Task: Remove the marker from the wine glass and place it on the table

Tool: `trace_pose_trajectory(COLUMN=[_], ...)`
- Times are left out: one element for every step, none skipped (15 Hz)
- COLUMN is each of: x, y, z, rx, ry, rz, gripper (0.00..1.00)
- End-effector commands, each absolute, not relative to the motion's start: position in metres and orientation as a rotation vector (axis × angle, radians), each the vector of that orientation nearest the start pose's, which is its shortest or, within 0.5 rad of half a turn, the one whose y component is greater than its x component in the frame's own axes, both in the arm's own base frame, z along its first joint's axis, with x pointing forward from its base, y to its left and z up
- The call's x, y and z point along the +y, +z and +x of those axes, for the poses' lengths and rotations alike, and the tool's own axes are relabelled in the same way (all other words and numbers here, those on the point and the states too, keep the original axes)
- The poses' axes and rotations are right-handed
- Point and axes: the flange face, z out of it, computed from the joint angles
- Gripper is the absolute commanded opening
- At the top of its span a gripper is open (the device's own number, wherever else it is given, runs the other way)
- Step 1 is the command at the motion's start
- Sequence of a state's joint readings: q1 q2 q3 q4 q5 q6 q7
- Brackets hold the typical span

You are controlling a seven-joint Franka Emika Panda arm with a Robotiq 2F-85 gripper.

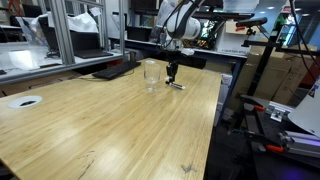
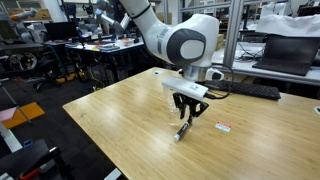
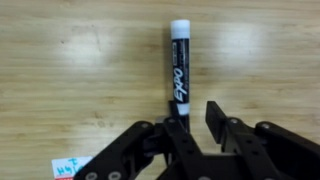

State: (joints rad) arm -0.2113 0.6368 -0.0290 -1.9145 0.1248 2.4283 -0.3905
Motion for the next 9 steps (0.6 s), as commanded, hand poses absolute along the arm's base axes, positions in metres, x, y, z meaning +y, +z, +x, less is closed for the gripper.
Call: trace_pose_trajectory(x=[-0.139, -0.136, -0.133, -0.130, -0.126, -0.123, -0.119, -0.114, -0.108], y=[0.195, 0.214, 0.236, 0.257, 0.277, 0.298, 0.317, 0.336, 0.352], z=[0.599, 0.600, 0.600, 0.600, 0.599, 0.596, 0.592, 0.588, 0.584], rx=[-0.161, -0.184, -0.207, -0.219, -0.228, -0.245, -0.269, -0.298, -0.317], ry=[-0.032, -0.081, -0.134, -0.188, -0.238, -0.280, -0.324, -0.363, -0.395], rz=[-3.016, -3.028, -3.049, -3.067, -3.084, -3.098, -3.108, -3.119, -3.126], gripper=[0.66, 0.72, 0.80, 0.86, 0.94, 0.98, 1.00, 1.00, 1.00])
